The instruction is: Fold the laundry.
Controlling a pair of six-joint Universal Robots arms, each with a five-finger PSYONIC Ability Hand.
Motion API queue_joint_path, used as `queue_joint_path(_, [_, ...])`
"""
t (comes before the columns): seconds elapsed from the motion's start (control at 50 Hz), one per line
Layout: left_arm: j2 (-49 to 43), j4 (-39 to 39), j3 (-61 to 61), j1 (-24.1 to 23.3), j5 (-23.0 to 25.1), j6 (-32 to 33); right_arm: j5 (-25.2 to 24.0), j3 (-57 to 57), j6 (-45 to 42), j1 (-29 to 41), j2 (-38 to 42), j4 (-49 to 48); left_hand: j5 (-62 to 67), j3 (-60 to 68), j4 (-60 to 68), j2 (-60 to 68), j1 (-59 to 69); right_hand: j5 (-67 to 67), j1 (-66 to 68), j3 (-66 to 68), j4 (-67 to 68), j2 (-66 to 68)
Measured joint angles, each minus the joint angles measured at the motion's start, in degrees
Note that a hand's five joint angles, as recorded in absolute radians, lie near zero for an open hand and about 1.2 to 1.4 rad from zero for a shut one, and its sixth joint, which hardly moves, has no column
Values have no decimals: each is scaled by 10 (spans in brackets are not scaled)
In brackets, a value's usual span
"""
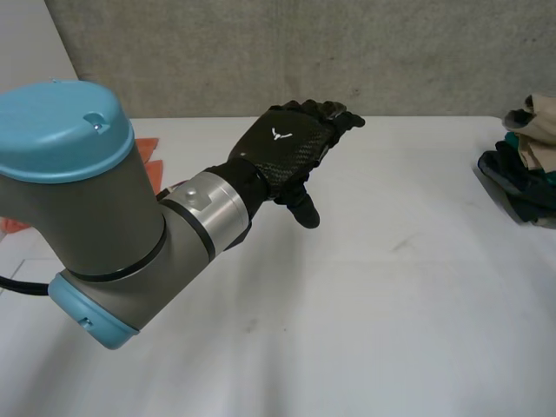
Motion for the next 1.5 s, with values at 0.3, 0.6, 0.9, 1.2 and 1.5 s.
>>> queue_joint_path(0.3, [11,-1,-1,-6,-1,-2,10,119,-56,-93,-172,228,0,-3,-3,-2,-1,-78,-68,-78,-82,-79])
queue_joint_path(0.6, [83,-1,-12,-41,15,-2,387,33,-375,-150,-264,384,0,-3,-3,-2,-1,-78,-68,-78,-82,-79])
queue_joint_path(0.9, [154,6,-28,145,-31,3,242,339,-180,223,-545,96,0,-3,-3,-2,-1,-78,-68,-78,-82,-79])
queue_joint_path(1.2, [-110,86,26,428,-40,184,186,463,-381,475,-425,284,0,-3,-3,-2,-1,-78,-68,-78,-82,-79])
queue_joint_path(1.5, [-316,115,122,471,101,310,237,491,-421,467,-386,302,204,218,218,240,261,-78,-68,-78,-82,-79])
